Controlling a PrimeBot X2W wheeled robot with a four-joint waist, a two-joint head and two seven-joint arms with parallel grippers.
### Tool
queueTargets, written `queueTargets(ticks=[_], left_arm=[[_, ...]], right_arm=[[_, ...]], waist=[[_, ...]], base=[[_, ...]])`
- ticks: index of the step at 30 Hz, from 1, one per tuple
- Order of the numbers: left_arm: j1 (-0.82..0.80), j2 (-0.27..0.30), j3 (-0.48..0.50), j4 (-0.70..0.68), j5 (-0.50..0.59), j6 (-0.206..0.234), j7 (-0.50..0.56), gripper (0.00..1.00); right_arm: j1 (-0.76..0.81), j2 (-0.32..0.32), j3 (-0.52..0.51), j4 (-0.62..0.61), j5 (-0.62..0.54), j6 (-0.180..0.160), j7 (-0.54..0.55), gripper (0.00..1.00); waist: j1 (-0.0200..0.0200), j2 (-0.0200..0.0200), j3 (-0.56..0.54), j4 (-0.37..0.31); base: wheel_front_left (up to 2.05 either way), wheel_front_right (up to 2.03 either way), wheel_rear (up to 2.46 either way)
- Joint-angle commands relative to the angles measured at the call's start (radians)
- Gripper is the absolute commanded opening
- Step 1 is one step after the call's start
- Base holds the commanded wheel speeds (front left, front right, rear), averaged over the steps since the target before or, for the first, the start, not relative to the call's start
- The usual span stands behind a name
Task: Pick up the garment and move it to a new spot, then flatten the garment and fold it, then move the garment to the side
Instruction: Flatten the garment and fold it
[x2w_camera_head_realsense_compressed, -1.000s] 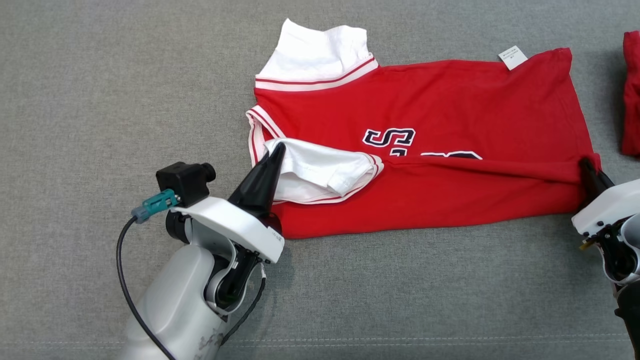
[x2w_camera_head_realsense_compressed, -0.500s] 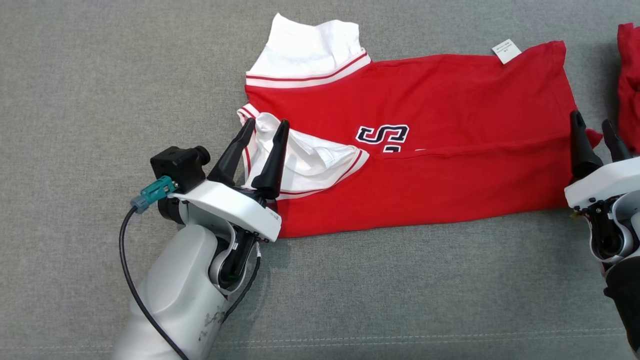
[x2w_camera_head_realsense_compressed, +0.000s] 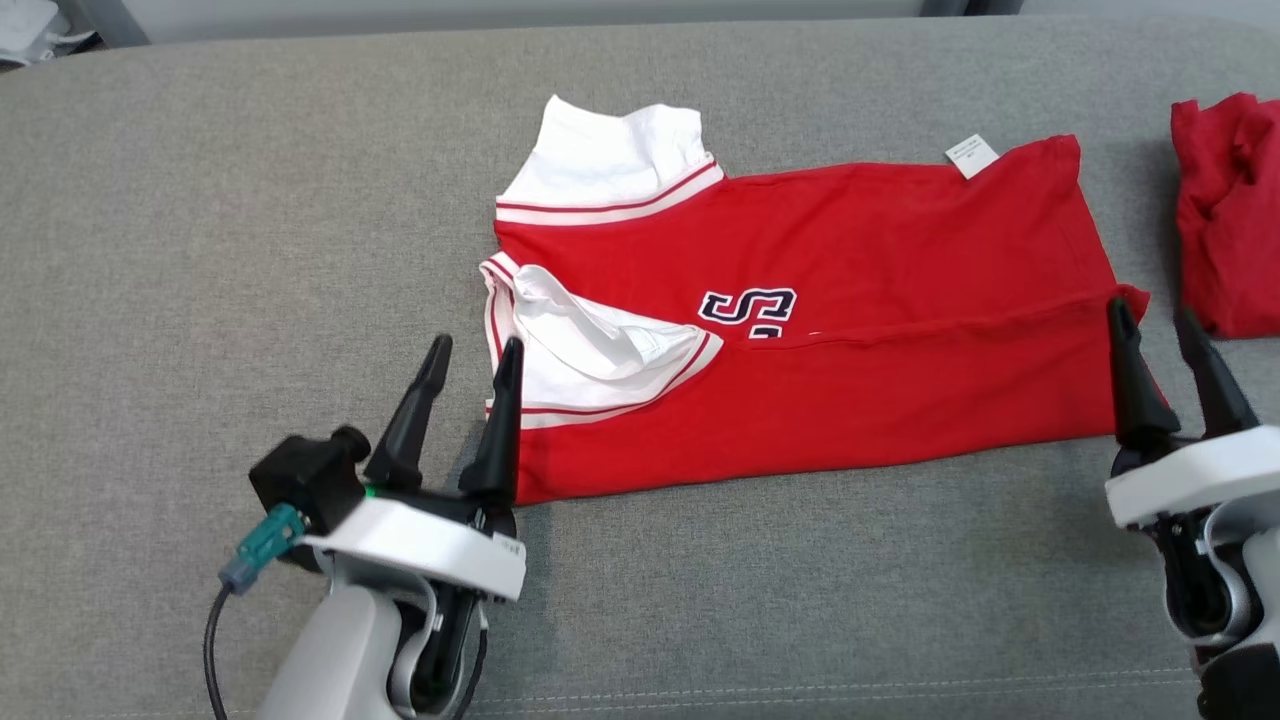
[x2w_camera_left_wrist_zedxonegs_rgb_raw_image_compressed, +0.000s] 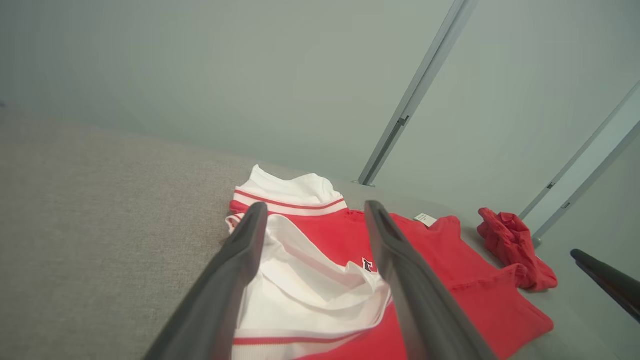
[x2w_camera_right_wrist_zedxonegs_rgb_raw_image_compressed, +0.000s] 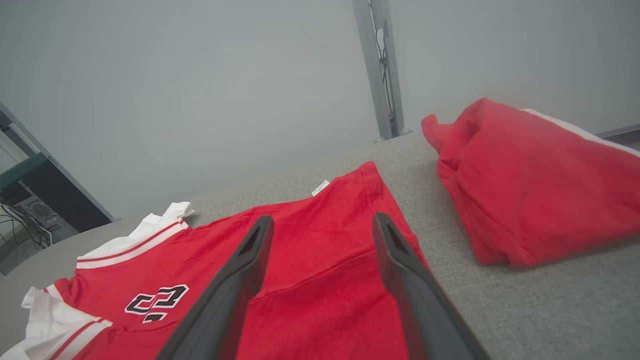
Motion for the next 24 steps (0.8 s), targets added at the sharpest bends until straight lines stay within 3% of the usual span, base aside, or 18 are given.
queueTargets(ticks=[1, 8, 18, 21, 22, 23, 24], left_arm=[[0.026, 0.007, 0.028, -0.023, 0.001, 0.009, -0.006, 1.00], [0.087, 0.005, -0.025, 0.096, -0.049, 0.036, 0.028, 1.00], [0.012, 0.004, -0.047, 0.250, -0.072, 0.117, 0.105, 1.00], [-0.016, 0.004, -0.055, 0.278, -0.077, 0.118, 0.102, 1.00], [-0.023, 0.004, -0.061, 0.286, -0.076, 0.116, 0.100, 0.76], [-0.028, 0.004, -0.066, 0.294, -0.076, 0.112, 0.104, 0.34], [-0.030, 0.004, -0.072, 0.304, -0.078, 0.109, 0.116, 0.00]], right_arm=[[0.038, 0.000, 0.001, -0.039, -0.025, 0.000, -0.012, 1.00], [0.116, 0.050, -0.037, -0.075, -0.063, 0.000, -0.012, 1.00], [0.125, 0.058, -0.039, -0.086, -0.062, 0.000, -0.012, 1.00], [0.126, 0.058, -0.040, -0.078, -0.056, 0.000, -0.012, 1.00], [0.127, 0.057, -0.039, -0.069, -0.052, 0.000, -0.012, 1.00], [0.128, 0.057, -0.036, -0.056, -0.047, 0.000, -0.012, 1.00], [0.127, 0.057, -0.032, -0.041, -0.040, 0.000, -0.012, 1.00]], waist=[[0.0000, 0.0000, -0.021, 0.000], [0.0000, 0.0000, -0.047, -0.007], [0.0000, 0.0000, -0.032, -0.032], [0.0000, 0.0000, -0.026, -0.040], [0.0000, 0.0000, -0.025, -0.041], [0.0000, 0.0000, -0.024, -0.042], [0.0000, 0.0000, -0.023, -0.042]], base=[[0.00, 0.00, 0.00], [0.00, 0.00, 0.00], [0.00, 0.00, 0.00], [0.00, 0.00, 0.00], [0.00, 0.00, 0.00], [0.00, 0.00, 0.00], [0.00, 0.00, 0.00]])
